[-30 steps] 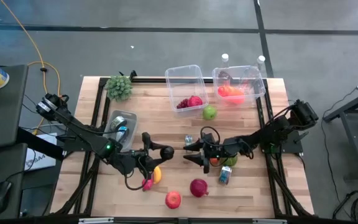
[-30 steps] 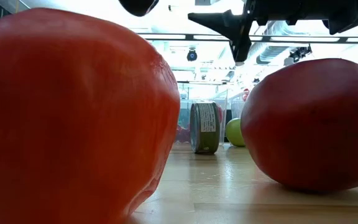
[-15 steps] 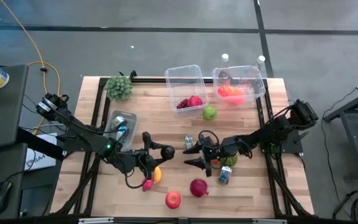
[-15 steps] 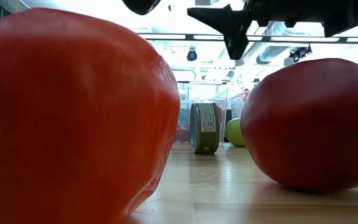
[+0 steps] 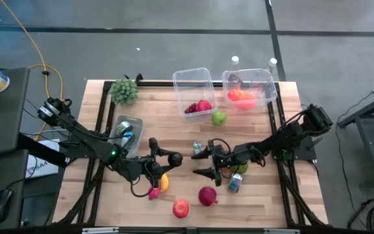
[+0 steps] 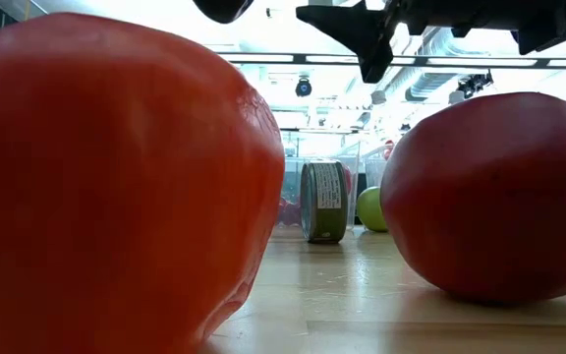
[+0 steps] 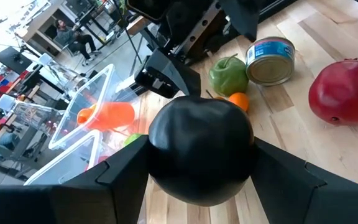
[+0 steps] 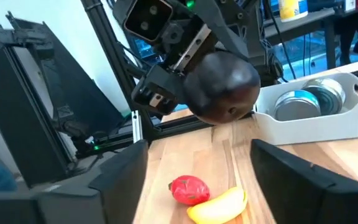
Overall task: Pick & Place Food Item
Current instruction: Put the plum into the left transparent bin
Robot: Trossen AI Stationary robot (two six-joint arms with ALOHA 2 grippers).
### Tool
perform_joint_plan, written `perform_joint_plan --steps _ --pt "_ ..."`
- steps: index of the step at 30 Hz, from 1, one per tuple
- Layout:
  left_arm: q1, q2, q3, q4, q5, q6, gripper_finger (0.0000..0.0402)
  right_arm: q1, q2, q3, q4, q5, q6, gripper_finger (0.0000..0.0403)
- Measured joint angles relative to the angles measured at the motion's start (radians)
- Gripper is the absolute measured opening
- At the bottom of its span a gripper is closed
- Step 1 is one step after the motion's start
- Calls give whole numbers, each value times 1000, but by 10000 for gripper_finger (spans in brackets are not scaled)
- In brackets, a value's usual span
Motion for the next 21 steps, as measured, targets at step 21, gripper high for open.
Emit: perform_joint_plan --steps 21 --pt "4 0 0 1 36 19 239 6 0 0 1 23 106 351"
